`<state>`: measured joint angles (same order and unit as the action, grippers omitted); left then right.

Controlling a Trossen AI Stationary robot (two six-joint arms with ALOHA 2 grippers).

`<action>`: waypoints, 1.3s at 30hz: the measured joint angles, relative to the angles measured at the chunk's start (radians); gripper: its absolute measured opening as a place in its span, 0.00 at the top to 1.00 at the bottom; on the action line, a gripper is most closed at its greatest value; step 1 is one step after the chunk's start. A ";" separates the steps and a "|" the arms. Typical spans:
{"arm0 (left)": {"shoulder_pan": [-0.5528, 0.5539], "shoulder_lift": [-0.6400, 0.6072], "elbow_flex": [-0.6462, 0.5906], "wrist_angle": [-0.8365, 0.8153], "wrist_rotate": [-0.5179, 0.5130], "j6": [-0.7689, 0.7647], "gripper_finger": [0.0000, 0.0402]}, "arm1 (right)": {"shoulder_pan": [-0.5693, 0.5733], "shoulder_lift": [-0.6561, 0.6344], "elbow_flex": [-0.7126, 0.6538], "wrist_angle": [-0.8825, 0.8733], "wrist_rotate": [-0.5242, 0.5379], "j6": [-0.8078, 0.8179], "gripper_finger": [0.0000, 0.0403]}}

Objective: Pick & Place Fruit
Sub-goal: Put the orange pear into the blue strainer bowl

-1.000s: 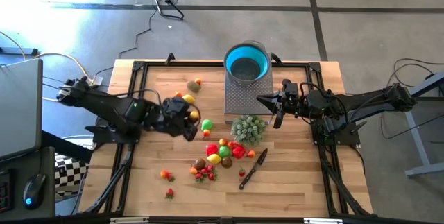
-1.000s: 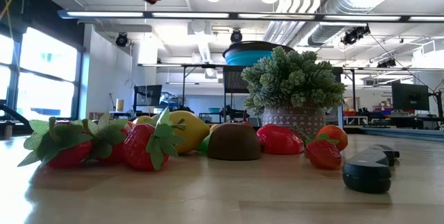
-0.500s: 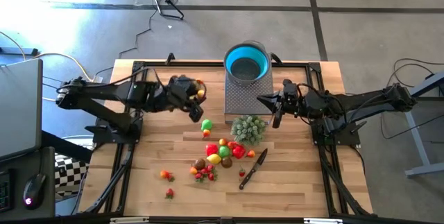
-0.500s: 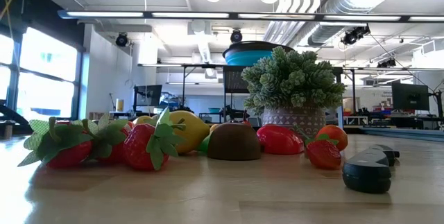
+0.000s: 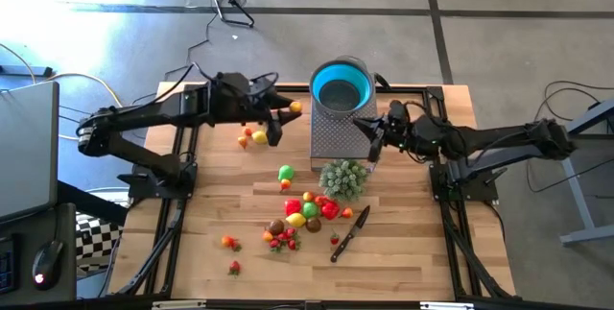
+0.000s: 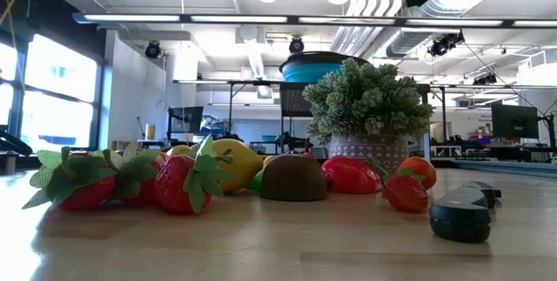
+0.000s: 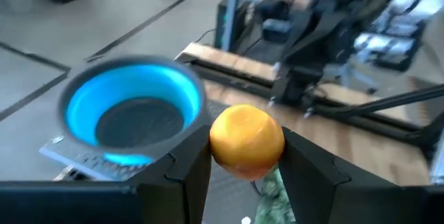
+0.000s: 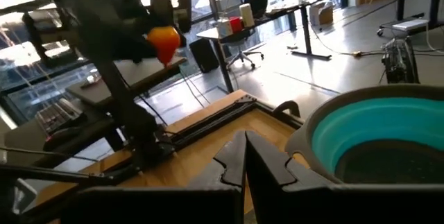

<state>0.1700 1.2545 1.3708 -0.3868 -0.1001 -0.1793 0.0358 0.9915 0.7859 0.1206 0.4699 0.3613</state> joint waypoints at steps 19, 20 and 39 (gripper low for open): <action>0.026 0.021 -0.001 0.154 0.099 0.045 0.63 | -0.083 0.239 0.000 0.519 -0.268 -0.090 0.99; 0.026 0.025 -0.001 0.159 0.100 0.045 0.63 | -0.083 0.245 0.000 0.516 -0.268 -0.077 0.98; 0.025 0.096 0.000 0.193 0.148 0.030 0.63 | -0.102 0.309 0.001 0.527 -0.348 -0.129 0.50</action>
<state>0.1945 1.3504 1.3707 -0.1942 0.0478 -0.1498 -0.0665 1.3010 0.7864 0.6478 0.1217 0.2326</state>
